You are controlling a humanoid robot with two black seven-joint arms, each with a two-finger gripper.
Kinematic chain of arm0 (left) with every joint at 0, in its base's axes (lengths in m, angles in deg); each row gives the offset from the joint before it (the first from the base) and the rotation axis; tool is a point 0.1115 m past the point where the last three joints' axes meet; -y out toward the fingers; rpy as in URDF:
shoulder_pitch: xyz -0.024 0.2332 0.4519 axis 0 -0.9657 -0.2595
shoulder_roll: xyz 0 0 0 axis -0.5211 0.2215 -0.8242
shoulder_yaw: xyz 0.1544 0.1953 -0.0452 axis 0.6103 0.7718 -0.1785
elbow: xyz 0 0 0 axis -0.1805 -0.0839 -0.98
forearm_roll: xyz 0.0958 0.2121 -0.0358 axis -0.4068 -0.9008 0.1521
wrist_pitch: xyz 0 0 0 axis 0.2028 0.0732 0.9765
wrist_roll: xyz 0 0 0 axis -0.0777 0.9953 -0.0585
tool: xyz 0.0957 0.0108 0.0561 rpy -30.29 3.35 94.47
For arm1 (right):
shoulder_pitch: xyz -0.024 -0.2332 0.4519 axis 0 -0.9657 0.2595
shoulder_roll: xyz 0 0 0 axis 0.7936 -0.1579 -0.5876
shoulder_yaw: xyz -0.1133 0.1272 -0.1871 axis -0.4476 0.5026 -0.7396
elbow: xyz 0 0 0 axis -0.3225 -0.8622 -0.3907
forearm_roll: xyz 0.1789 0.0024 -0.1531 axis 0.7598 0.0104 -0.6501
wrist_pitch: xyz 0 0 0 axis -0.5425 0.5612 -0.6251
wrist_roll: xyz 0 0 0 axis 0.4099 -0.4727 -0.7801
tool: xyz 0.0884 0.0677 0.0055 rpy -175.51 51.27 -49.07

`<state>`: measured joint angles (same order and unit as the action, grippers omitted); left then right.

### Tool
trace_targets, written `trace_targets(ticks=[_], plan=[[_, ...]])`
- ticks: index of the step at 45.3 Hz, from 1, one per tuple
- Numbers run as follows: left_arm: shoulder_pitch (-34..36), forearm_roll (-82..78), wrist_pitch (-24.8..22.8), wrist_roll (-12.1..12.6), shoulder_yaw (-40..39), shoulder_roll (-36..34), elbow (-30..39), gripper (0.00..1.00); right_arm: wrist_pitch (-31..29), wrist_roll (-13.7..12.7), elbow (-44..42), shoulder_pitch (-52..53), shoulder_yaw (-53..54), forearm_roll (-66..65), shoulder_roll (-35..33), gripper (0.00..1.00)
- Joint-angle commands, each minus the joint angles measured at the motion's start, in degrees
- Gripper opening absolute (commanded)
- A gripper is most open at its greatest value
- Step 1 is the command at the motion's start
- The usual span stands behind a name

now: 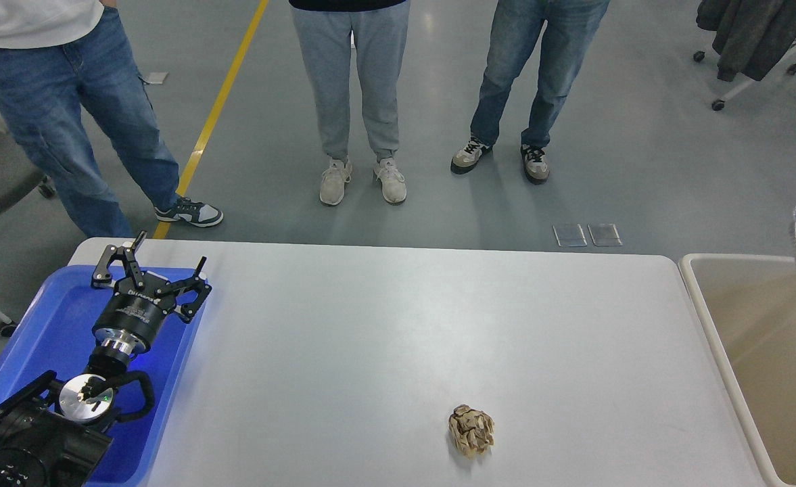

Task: Tidy desktop
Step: 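Move the foil tray over the beige bin and release it inside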

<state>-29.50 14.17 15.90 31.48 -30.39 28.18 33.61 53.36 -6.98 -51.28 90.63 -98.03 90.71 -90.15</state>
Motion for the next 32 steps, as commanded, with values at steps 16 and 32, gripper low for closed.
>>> trace_targets(ticks=[16, 32], plan=[[0.0, -0.1, 0.0, 0.0, 0.0, 0.0, 0.0, 1.0, 2.8, 0.2, -27.3, -14.9, 12.4, 1.8, 18.1, 0.0], [0.0, -0.1, 0.0, 0.0, 0.0, 0.0, 0.0, 1.0, 3.2, 0.2, -27.3, -15.2, 14.1, 1.8, 18.2, 0.0]])
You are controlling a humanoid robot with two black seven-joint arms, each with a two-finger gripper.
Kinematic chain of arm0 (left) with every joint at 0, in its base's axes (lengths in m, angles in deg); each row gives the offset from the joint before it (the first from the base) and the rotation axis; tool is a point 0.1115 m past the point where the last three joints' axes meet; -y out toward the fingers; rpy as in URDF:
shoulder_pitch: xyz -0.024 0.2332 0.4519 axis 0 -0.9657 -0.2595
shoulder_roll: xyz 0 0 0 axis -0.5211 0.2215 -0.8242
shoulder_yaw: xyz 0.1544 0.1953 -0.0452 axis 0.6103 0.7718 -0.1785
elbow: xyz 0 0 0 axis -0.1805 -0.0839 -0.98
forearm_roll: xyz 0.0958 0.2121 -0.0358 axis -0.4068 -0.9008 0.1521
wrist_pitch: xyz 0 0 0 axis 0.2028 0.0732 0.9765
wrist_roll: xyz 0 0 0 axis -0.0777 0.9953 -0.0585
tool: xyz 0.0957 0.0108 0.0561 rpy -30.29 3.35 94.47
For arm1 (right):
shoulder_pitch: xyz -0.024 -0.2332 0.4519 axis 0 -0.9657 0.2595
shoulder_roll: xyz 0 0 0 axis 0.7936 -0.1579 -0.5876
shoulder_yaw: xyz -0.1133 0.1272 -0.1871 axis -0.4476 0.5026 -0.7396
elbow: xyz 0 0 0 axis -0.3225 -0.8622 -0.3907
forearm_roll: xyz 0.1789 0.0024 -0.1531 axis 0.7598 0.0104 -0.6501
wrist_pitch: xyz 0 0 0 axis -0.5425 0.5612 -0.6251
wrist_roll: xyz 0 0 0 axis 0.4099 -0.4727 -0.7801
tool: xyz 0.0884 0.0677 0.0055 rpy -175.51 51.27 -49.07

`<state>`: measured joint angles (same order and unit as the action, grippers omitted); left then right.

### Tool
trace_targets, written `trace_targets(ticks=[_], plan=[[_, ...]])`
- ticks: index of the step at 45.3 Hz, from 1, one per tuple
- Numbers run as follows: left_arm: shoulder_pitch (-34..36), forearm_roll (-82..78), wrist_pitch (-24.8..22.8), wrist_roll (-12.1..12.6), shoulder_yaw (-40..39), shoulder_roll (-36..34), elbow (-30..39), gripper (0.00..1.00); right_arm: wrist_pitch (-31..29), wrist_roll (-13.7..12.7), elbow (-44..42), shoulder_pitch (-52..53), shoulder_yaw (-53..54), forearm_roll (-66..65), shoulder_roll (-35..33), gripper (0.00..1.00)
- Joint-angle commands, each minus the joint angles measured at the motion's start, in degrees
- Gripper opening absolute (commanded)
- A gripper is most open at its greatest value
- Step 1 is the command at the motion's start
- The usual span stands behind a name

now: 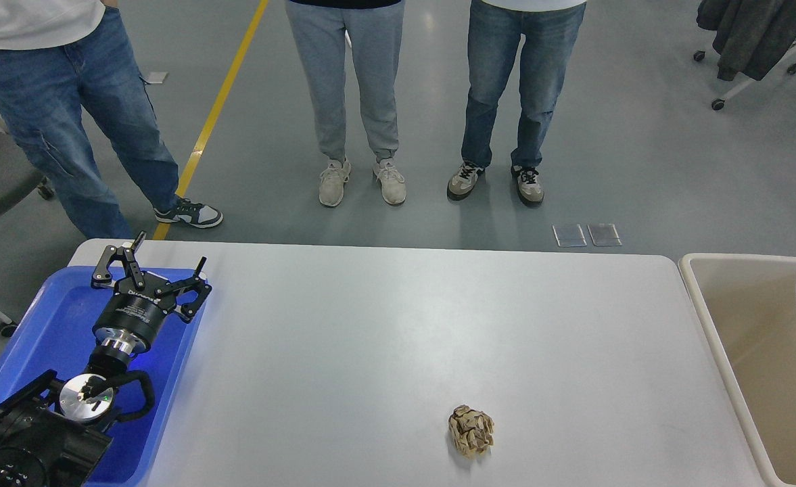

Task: Tidy desktop
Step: 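Move the foil tray over the beige bin and release it inside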

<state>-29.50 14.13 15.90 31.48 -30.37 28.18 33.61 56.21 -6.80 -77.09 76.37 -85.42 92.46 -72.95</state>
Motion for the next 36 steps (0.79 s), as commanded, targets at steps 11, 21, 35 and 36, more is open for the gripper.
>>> trace_targets(ticks=[11, 21, 35, 36], plan=[[0.0, 0.0, 0.0, 0.0, 0.0, 0.0, 0.0, 1.0, 1.7, 0.1, -1.4, -1.3, 1.5, 0.1, 1.2, 0.0], [0.1, 0.0, 0.0, 0.0, 0.0, 0.0, 0.0, 1.0, 5.1, 0.1, -1.5, -1.7, 1.5, -0.7, 1.1, 0.42], [0.0, 0.0, 0.0, 0.0, 0.0, 0.0, 0.0, 1.0, 7.3, 0.1, -0.5, -1.6, 0.8, -0.8, 1.2, 1.0], [0.0, 0.1, 0.0, 0.0, 0.1, 0.0, 0.0, 1.0, 7.1, 0.1, -0.2, -1.5, 0.8, -0.8, 1.2, 1.0]])
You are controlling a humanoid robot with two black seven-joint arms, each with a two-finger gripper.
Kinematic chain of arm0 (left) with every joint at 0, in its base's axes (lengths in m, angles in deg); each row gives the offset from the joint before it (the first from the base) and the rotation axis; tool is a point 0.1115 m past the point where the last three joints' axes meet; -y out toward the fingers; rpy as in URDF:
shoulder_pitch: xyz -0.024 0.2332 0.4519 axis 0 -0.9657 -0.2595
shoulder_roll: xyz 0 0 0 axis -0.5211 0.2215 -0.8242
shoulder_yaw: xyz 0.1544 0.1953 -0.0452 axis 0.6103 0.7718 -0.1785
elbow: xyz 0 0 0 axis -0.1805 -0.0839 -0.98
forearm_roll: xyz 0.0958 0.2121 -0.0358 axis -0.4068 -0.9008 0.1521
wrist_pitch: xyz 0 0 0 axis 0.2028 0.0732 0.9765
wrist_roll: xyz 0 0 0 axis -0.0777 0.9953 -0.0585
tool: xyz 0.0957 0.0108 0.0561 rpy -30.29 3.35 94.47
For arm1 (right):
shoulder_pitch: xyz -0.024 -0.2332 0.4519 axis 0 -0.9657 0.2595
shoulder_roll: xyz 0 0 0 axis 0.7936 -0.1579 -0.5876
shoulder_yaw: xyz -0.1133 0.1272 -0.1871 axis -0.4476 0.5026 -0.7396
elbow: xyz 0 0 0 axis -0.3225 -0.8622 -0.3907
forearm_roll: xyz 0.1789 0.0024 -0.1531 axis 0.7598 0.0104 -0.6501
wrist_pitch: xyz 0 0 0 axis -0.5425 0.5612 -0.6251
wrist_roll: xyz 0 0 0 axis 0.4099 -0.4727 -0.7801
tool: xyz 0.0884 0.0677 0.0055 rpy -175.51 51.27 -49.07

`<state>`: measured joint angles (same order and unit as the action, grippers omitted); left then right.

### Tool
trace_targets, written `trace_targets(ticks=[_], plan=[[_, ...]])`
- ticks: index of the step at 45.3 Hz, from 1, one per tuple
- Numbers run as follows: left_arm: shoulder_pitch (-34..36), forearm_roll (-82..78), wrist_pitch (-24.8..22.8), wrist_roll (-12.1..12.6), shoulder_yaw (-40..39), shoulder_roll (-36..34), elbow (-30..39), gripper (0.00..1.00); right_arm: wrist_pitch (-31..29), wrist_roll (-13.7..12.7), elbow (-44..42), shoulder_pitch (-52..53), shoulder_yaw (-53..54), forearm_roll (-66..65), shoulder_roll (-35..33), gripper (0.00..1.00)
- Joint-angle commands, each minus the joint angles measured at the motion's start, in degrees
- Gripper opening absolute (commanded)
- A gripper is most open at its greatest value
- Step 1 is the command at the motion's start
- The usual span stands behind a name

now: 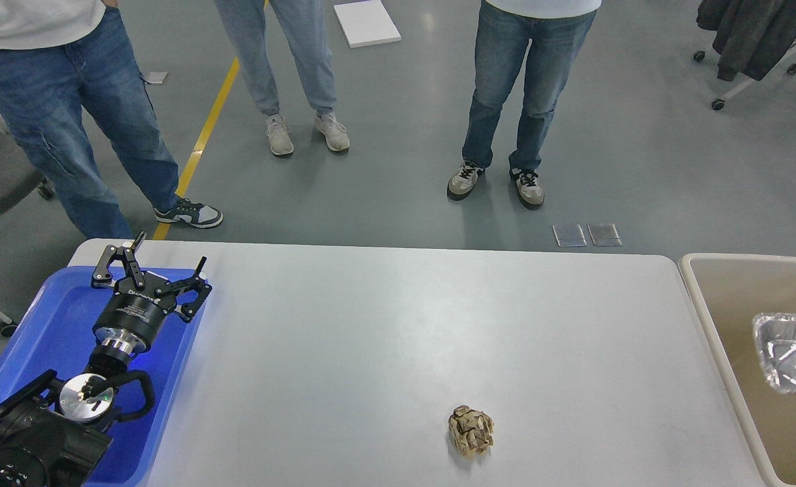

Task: Tidy desktop

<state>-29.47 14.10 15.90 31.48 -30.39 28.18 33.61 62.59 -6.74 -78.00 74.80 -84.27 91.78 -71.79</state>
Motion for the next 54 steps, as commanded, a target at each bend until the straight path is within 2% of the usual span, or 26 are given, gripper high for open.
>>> trace_targets(ticks=[1, 10, 18, 24, 35, 40, 47, 54], plan=[[0.0, 0.0, 0.0, 0.0, 0.0, 0.0, 0.0, 1.0, 0.7, 0.0, 0.8, 0.0, -0.4, -0.2, 0.1, 1.0], [0.1, 0.0, 0.0, 0.0, 0.1, 0.0, 0.0, 1.0, 0.2, -0.1, 6.1, 1.6, -0.9, -1.3, -3.0, 1.0], [0.0, 0.0, 0.0, 0.0, 0.0, 0.0, 0.0, 1.0, 0.0, -0.3, 24.8, 7.7, -1.0, -6.0, -17.1, 1.0], [0.1, 0.0, 0.0, 0.0, 0.1, 0.0, 0.0, 1.0, 0.1, -0.2, 33.8, 9.9, -1.9, -7.7, -22.3, 1.0], [0.0, 0.0, 0.0, 0.1, 0.1, 0.0, 0.0, 1.0, 0.7, -0.2, 42.8, 15.6, -8.0, -24.4, -26.4, 1.0], [0.1, 0.0, 0.0, 0.1, 0.1, 0.0, 0.0, 1.0, 0.4, -0.1, 54.3, 19.0, -10.1, -32.8, -31.7, 1.0], [0.1, 0.0, 0.0, 0.1, 0.1, 0.0, 0.0, 1.0, -0.1, -0.4, 65.8, 26.9, -17.5, -43.6, -35.3, 1.0], [0.1, 0.0, 0.0, 0.2, 0.1, 0.1, 0.1, 1.0, -2.6, -0.4, 70.7, 39.4, -30.9, -43.6, -34.4, 1.0]])
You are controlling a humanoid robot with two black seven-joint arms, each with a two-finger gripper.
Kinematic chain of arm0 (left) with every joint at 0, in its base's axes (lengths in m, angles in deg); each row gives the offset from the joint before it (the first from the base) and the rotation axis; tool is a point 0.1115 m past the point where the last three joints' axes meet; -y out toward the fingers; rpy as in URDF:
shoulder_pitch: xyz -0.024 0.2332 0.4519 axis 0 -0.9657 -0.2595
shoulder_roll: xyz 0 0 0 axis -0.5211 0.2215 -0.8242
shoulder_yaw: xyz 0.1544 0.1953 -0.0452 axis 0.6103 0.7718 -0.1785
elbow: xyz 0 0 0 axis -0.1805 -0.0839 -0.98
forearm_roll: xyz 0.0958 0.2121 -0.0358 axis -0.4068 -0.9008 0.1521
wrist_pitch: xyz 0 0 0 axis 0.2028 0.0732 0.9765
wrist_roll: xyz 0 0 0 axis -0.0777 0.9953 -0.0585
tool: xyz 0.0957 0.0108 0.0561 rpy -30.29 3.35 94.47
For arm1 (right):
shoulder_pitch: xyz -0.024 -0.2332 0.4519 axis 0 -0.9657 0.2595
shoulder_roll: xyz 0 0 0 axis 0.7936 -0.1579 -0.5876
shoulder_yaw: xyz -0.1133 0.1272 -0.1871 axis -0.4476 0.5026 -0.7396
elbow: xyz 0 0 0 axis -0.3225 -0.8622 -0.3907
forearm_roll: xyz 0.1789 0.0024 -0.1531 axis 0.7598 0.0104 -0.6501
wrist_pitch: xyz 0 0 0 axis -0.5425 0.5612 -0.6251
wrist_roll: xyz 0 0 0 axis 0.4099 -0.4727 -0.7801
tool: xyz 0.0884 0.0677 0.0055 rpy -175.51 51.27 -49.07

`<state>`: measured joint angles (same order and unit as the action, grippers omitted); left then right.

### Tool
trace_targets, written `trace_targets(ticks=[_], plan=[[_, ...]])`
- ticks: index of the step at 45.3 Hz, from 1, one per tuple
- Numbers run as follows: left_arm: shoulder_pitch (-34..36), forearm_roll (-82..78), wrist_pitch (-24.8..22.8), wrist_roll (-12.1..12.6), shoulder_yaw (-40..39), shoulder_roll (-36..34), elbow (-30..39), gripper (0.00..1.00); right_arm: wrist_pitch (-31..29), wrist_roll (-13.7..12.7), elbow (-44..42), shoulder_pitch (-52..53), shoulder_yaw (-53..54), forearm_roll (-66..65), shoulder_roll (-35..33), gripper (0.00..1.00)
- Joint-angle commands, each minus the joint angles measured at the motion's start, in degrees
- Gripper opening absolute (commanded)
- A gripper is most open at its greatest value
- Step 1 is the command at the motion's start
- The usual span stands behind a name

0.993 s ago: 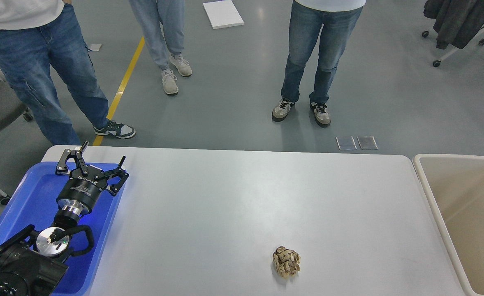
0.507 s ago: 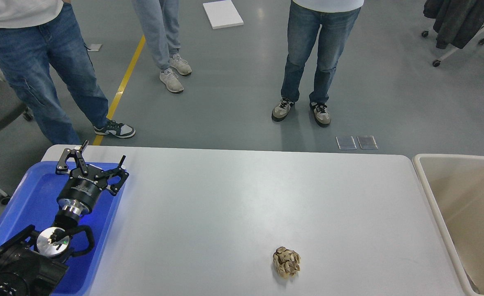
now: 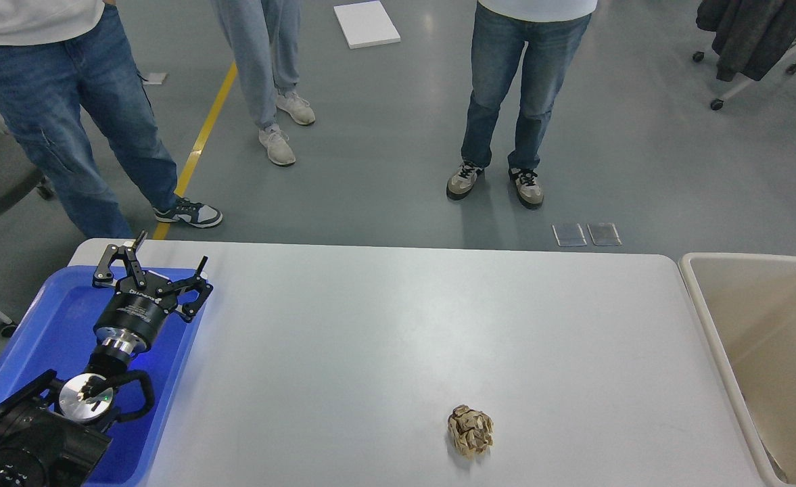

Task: Tidy desktop

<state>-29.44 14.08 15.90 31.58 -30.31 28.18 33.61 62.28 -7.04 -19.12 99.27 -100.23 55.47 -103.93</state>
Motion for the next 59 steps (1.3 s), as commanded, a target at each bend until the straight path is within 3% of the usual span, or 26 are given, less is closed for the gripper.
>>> trace_targets(ticks=[1, 13, 24, 32, 36, 59], plan=[[-0.1, 0.0, 0.0, 0.1, 0.0, 0.0, 0.0, 1.0, -2.8, -0.1, 12.0, 16.6, -16.8, -7.3, -1.7, 1.0], [0.0, 0.0, 0.0, 0.1, 0.0, 0.1, 0.1, 1.0, -10.5, -0.1, 12.7, 31.8, -31.0, -5.4, 5.8, 1.0], [-0.1, 0.0, 0.0, 0.1, 0.0, 0.1, 0.1, 1.0, -22.3, 0.7, 12.9, 54.1, -57.5, 6.8, 22.9, 1.0], [-0.1, 0.0, 0.0, 0.1, 0.0, 0.1, 0.0, 1.0, -44.3, 0.7, 15.4, 68.7, -65.9, 18.9, 37.0, 1.0], [-0.1, 0.0, 0.0, 0.1, 0.0, 0.0, 0.1, 1.0, -52.1, 0.7, 15.4, 72.2, -65.8, 21.5, 38.0, 1.0], [-0.1, 0.0, 0.0, 0.1, 0.0, 0.0, 0.1, 1.0, -52.8, 0.6, 14.1, 75.2, -61.8, 22.1, 40.2, 1.0]])
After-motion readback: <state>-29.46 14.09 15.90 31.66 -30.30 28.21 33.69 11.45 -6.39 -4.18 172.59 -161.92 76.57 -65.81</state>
